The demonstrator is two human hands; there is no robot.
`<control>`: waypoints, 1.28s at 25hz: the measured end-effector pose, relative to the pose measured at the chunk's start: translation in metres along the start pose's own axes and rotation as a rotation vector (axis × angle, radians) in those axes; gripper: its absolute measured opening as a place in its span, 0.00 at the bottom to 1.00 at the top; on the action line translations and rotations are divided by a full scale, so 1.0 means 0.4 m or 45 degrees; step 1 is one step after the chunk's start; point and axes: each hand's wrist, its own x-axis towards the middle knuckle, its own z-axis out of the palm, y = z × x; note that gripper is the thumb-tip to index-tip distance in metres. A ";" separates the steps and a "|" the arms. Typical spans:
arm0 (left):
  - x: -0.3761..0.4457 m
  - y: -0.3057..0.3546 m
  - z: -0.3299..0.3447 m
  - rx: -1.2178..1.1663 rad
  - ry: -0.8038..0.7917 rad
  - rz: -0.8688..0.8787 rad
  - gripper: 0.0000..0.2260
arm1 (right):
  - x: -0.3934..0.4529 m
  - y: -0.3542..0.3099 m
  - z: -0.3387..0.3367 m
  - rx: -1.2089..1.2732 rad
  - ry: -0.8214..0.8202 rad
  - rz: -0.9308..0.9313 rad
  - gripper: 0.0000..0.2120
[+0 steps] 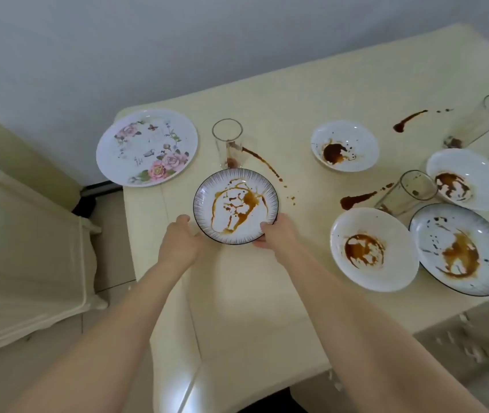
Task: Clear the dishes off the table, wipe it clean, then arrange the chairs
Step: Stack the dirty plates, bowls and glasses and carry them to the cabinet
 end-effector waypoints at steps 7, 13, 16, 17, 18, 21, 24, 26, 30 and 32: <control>-0.036 0.013 -0.008 -0.244 0.145 0.026 0.22 | -0.076 -0.001 -0.056 0.123 -0.005 0.041 0.16; -0.113 0.087 0.001 -0.555 0.208 0.189 0.15 | -0.257 -0.018 -0.201 0.180 0.128 -0.107 0.14; -0.186 0.167 0.045 -0.731 0.136 0.240 0.08 | -0.354 -0.001 -0.329 0.233 0.226 -0.166 0.13; -0.213 0.201 0.065 -0.758 0.074 0.263 0.07 | -0.381 0.006 -0.375 0.246 0.255 -0.172 0.13; -0.239 0.234 0.086 -0.749 0.024 0.294 0.08 | -0.401 0.015 -0.419 0.259 0.278 -0.164 0.13; -0.294 0.333 0.167 -0.663 -0.046 0.412 0.13 | -0.439 0.034 -0.552 0.268 0.322 -0.125 0.12; -0.324 0.430 0.265 -0.585 -0.024 0.435 0.16 | -0.446 0.062 -0.703 0.275 0.323 -0.113 0.11; -0.342 0.489 0.334 -0.574 -0.040 0.407 0.16 | -0.438 0.074 -0.808 0.278 0.346 -0.089 0.11; -0.389 0.624 0.482 -0.448 -0.105 0.338 0.14 | -0.383 0.074 -1.015 0.284 0.428 -0.051 0.11; -0.402 0.685 0.543 -0.323 -0.116 0.306 0.13 | -0.334 0.063 -1.089 0.298 0.417 -0.017 0.12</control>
